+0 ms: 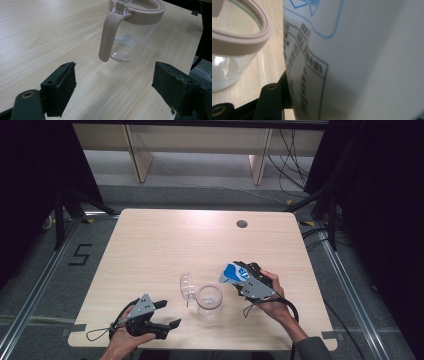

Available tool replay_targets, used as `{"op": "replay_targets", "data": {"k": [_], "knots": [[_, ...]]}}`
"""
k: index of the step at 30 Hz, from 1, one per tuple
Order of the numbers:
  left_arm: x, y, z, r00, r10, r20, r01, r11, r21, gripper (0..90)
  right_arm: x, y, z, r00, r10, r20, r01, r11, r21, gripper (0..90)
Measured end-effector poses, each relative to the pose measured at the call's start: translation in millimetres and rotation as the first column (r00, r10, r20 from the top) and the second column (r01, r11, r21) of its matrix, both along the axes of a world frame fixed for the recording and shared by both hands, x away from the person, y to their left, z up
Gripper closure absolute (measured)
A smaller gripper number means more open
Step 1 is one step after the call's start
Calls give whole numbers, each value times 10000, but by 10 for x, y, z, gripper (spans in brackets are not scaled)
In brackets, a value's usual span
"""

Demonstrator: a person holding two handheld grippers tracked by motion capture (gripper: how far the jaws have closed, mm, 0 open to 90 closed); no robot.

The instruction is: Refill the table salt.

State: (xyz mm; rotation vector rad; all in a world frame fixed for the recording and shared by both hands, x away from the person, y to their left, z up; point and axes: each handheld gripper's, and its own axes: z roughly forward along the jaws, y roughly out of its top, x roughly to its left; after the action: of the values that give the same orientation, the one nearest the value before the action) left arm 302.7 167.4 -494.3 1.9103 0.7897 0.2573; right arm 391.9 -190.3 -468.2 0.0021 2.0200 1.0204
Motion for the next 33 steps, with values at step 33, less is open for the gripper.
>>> {"op": "replay_targets", "data": {"k": [33], "knots": [[10,9,-2,9999,-72,91,72,9999,71,182,-92,117,-31,9887,283,1473,0,9820,-1890,436]]}}
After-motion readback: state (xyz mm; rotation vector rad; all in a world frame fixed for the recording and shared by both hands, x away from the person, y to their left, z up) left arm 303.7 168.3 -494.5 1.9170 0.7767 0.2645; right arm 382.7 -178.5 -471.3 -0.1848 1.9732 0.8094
